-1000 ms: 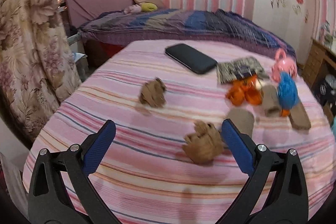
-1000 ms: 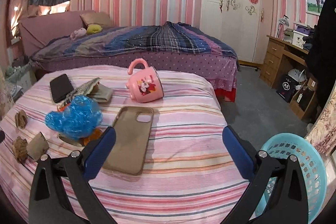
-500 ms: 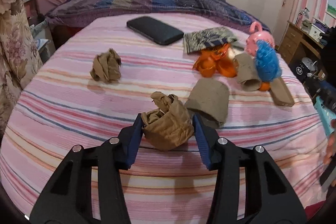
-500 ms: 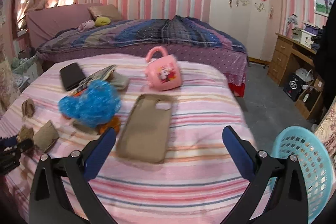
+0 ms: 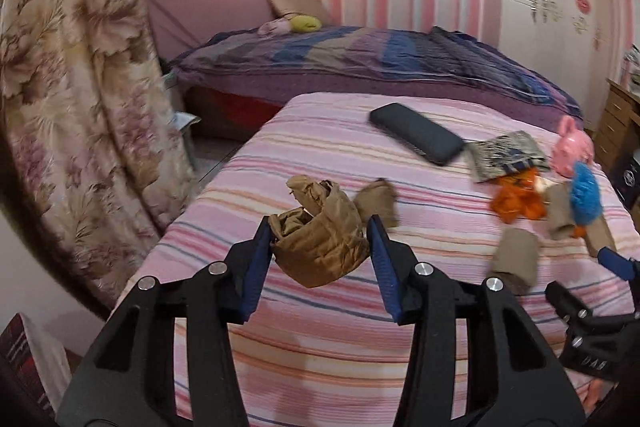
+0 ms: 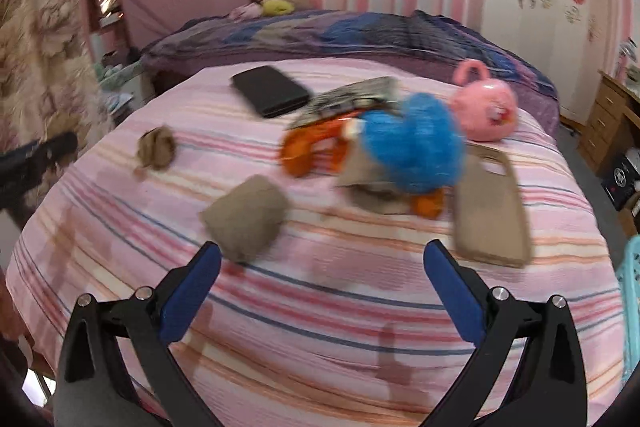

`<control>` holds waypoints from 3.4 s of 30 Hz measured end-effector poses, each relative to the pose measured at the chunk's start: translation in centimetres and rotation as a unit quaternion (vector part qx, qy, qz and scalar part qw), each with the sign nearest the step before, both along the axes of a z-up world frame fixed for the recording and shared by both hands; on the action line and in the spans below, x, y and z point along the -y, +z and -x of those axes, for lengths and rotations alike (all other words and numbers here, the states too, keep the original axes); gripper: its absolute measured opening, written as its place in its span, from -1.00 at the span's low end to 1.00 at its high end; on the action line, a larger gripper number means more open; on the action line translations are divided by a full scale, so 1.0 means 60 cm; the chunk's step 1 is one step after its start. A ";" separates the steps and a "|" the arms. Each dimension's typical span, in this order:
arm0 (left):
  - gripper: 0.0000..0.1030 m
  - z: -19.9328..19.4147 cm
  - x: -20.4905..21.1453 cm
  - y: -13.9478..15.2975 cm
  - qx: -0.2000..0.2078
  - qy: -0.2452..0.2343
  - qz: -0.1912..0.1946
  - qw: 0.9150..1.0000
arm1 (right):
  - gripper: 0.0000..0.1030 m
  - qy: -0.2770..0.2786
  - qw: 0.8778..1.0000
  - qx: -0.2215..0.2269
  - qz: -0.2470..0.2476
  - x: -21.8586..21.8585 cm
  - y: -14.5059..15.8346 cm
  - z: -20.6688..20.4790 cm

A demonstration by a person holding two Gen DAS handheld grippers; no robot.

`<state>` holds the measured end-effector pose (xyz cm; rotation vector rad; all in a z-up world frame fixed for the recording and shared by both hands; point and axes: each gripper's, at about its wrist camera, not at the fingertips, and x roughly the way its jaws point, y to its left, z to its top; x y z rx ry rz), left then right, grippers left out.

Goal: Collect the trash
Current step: 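Carry the paper ball with the left tool while the right tool grasps the cardboard tube, then move both tools over the blue basket and release paper ball and tube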

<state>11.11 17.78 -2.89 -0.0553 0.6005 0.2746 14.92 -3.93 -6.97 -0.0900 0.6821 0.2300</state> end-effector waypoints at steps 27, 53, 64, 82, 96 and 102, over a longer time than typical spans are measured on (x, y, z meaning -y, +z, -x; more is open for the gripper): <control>-0.09 -0.012 0.089 0.039 0.028 -0.043 0.031 0.998 | 0.15 0.025 0.999 0.010 0.020 0.068 0.045 0.025; -0.08 -0.021 0.614 0.022 0.034 -0.257 0.033 0.965 | 0.18 -0.259 0.965 0.037 0.006 0.717 0.076 0.118; -0.08 -0.004 0.846 -0.019 0.018 -0.345 0.034 0.938 | 0.18 -0.293 0.956 0.033 0.002 0.800 0.053 0.163; 0.55 -0.026 0.889 -0.024 0.026 -0.358 0.033 0.933 | 0.18 -0.306 0.950 0.060 0.002 0.809 0.064 0.171; 0.84 -0.041 0.792 -0.008 0.047 -0.299 0.006 0.953 | 0.18 -0.304 0.951 0.063 -0.002 0.807 0.064 0.164; 0.85 -0.047 0.748 -0.003 0.051 -0.279 0.002 0.959 | 0.22 -0.301 0.952 0.066 -0.003 0.799 0.067 0.155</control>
